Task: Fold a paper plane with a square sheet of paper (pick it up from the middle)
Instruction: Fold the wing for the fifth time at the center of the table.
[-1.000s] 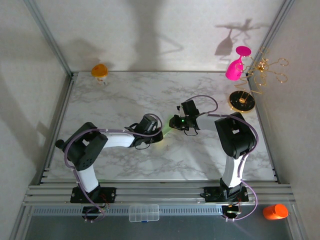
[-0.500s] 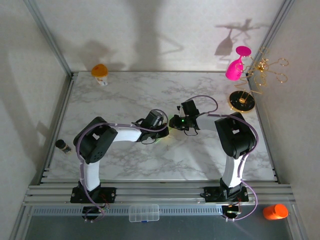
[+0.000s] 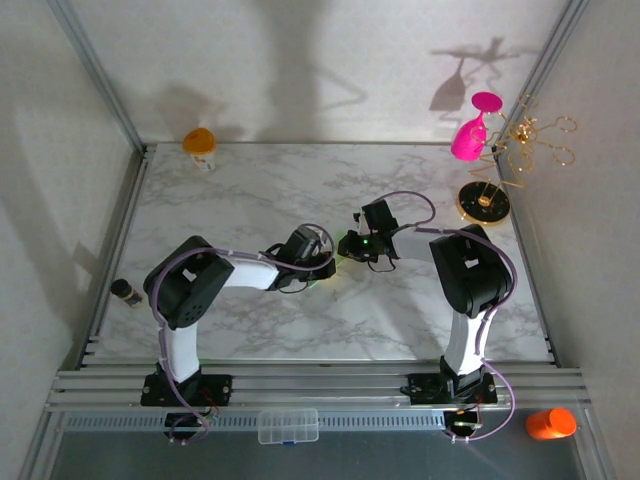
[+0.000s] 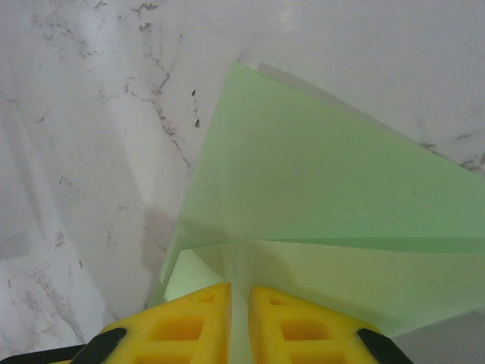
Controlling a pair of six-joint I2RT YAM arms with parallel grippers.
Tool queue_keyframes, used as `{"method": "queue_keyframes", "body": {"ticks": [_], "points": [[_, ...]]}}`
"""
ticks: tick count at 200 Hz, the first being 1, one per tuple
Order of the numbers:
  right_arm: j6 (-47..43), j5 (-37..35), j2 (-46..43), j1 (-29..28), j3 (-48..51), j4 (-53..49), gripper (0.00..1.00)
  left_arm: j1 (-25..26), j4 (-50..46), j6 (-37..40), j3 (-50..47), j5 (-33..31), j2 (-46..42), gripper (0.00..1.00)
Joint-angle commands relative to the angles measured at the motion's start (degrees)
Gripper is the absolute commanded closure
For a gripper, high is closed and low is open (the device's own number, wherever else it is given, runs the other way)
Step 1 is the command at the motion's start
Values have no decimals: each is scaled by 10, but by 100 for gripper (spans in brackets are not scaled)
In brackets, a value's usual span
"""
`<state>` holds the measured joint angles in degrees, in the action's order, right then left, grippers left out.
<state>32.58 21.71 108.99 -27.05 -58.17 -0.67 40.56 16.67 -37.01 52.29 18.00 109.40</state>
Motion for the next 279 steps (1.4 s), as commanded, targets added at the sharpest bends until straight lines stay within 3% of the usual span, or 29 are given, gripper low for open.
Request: {"method": "queue_keyframes", "body": {"ticks": [1,38,118,155,185,225,279], "points": [[5,-53,36,7,6,-72,83,6,-130,40,-43,-1,-5,100],[7,-57,44,7,4,-78,83,8,-139,64,-75,11,-26,100],[7,-53,45,7,-1,-79,83,10,-227,130,-60,-42,-92,100],[8,-39,36,7,2,-68,84,8,-164,88,-11,-31,-125,100],[8,-23,32,7,0,-59,84,5,-118,48,14,-56,-88,100],[4,-6,24,7,-6,-46,84,1,-121,32,37,-52,-27,100],[-34,13,-28,7,-50,-44,83,1,-154,30,33,-62,-5,100]]}}
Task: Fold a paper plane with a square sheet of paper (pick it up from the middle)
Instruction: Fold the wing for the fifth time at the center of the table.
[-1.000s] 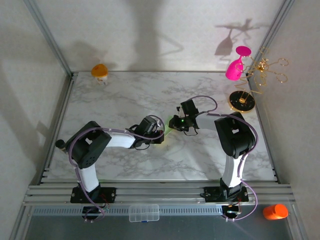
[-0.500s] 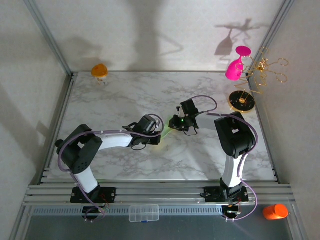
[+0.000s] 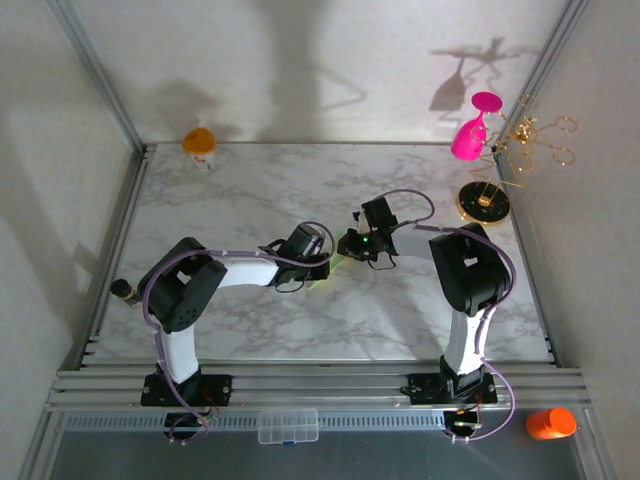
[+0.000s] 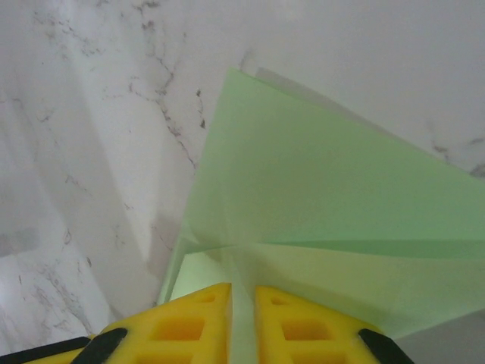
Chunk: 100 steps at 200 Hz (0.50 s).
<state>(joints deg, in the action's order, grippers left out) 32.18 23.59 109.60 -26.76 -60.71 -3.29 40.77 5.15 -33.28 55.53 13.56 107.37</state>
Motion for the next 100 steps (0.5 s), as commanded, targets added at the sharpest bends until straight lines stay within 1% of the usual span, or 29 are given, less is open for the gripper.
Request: {"method": "queue_keyframes", "body": {"ticks": [1,26,72,100], "points": [[-30,-6,-35,5,-25,-17,83,-1,-39,-7,0,-18,16,100],[-21,6,-55,3,-5,5,83,-1,-39,-14,-5,-20,14,100],[-15,8,-41,-6,31,14,84,-2,-47,-23,-3,-28,16,100],[-21,30,-34,-14,44,22,86,-2,-52,-28,1,-32,16,100]]}}
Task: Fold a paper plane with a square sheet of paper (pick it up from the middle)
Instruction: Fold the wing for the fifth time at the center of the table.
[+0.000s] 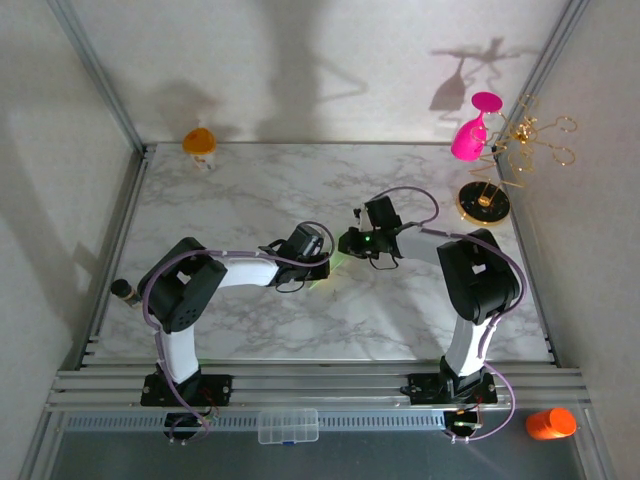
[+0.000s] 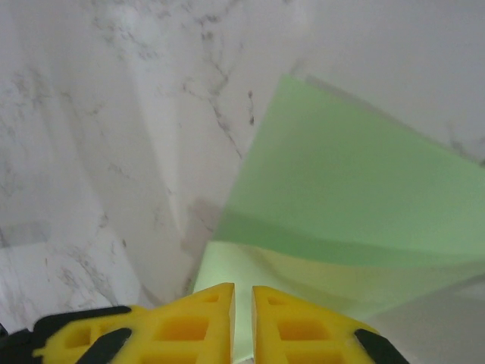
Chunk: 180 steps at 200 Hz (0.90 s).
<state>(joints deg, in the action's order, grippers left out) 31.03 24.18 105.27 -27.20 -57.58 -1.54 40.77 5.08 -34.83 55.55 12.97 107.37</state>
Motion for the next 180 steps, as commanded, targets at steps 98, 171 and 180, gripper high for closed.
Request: {"method": "queue_keyframes", "body": {"ticks": [98,171,180], "points": [[-10,29,58,-20,-1,-12,88,-2,-57,-14,-3,-29,16,100],[-44,-26,91,58,-56,-47,87,-2,-89,6,-31,-33,24,100],[-44,-39,101,66,-69,-57,87,-2,-88,6,-36,-32,24,100]]}}
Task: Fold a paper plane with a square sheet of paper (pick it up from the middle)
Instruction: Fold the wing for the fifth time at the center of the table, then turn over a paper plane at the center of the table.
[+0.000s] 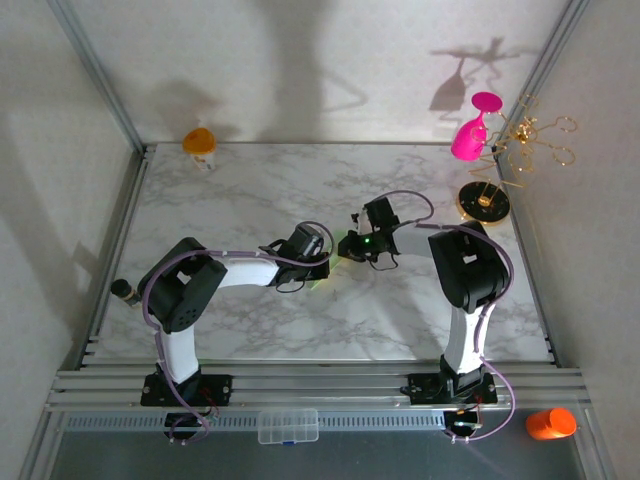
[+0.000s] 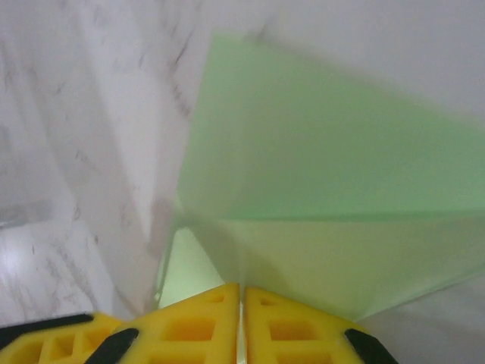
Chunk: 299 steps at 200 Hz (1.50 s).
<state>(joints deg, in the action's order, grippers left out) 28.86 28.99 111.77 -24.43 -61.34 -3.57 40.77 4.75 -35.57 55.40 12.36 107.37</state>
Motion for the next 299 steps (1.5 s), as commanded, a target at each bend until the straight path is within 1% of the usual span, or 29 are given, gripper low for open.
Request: {"method": "queue_keyframes", "body": {"ticks": [1,41,64,87,100,112,129,141,157,174,184,196,212,244,273,280,282,288,299], "points": [[-22,-88,38,40,-34,-38,87,-2,-84,13,-34,-26,24,100],[-19,-110,71,90,-62,-41,87,-2,-82,13,-38,-23,20,100],[-5,-114,62,114,-70,-17,87,-2,-76,10,-37,-20,17,100],[1,-106,35,115,-85,-7,87,-2,-71,9,-28,-14,12,100],[4,-100,6,108,-83,-4,87,-2,-70,9,-14,-9,6,100],[6,-109,-26,98,-76,-7,87,-2,-66,6,3,-4,-5,100],[16,-134,-73,83,-55,-17,85,-5,-46,-8,18,3,-37,93],[29,-160,-110,70,-32,-25,82,-11,-24,-23,17,11,-66,87],[50,-204,-147,50,-9,-44,74,-25,-9,-36,8,10,-109,77],[74,-258,-169,21,-1,-76,65,-53,-11,-44,-9,-1,-151,71],[87,-279,-171,7,-4,-97,62,-73,-12,-44,-20,-6,-175,63],[105,-304,-169,-12,-10,-115,59,-98,-18,-34,-36,-17,-203,51],[123,-346,-152,-46,-26,-140,53,-127,-31,-11,-60,-48,-234,37],[165,-417,-82,-108,-91,-208,43,-189,-35,17,-112,-91,-278,18],[220,-472,-13,-149,-165,-280,40,-235,-30,27,-145,-98,-303,7],[234,-483,3,-151,-183,-298,39,-244,-25,29,-153,-94,-306,5],[237,-487,6,-163,-188,-302,39,-245,-24,29,-154,-93,-307,4],[248,-494,18,-173,-202,-316,39,-251,-21,30,-160,-88,-310,1],[270,-507,39,-185,-229,-344,39,-261,-16,31,-168,-80,-313,1]]}}
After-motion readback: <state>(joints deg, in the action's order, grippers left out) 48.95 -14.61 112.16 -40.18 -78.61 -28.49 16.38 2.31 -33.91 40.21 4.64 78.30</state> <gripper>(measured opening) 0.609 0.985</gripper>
